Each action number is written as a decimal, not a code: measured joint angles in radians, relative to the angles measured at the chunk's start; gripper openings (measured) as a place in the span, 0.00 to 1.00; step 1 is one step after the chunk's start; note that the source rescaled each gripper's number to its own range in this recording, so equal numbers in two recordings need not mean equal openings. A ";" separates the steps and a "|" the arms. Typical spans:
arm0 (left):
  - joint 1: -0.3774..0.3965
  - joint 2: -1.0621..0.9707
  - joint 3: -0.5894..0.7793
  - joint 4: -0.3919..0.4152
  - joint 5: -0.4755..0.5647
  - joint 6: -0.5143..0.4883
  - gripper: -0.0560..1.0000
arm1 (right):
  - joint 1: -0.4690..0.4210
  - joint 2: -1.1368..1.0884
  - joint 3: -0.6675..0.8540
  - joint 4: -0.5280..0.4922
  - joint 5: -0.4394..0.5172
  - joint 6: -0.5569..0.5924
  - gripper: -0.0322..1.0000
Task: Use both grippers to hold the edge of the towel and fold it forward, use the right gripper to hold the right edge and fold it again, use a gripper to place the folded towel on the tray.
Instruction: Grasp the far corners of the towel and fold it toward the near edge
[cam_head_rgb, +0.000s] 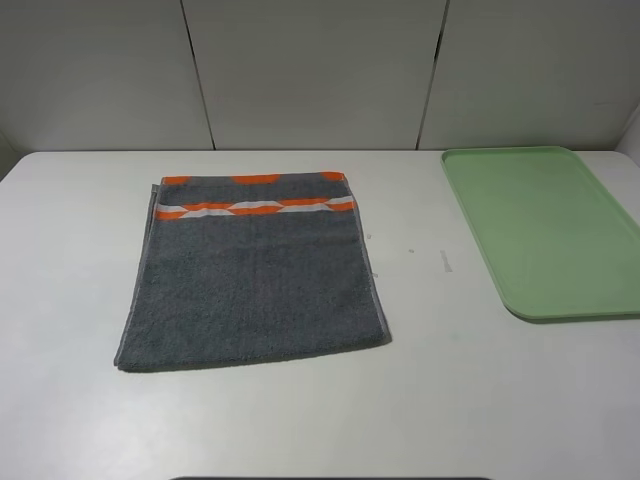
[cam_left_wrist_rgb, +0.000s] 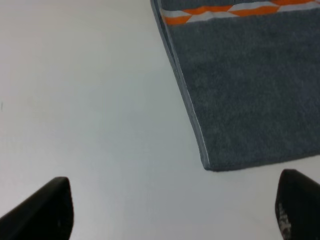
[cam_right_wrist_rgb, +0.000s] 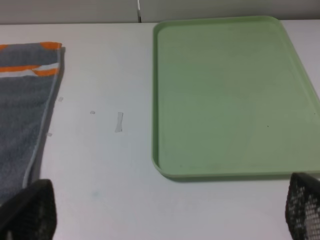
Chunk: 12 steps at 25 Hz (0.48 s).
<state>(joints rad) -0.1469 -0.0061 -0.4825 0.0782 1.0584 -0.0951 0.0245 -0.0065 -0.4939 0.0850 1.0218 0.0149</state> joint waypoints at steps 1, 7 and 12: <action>0.000 0.000 0.000 0.000 0.000 0.000 0.80 | 0.000 0.000 0.000 0.000 0.000 0.000 1.00; 0.000 0.000 0.000 0.000 0.000 0.000 0.80 | 0.000 0.000 0.000 0.000 0.000 0.000 1.00; 0.000 0.000 0.000 0.000 0.000 0.000 0.80 | 0.000 0.000 0.000 0.000 -0.001 0.000 1.00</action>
<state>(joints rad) -0.1469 -0.0061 -0.4825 0.0782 1.0584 -0.0951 0.0245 -0.0065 -0.4939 0.0850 1.0207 0.0149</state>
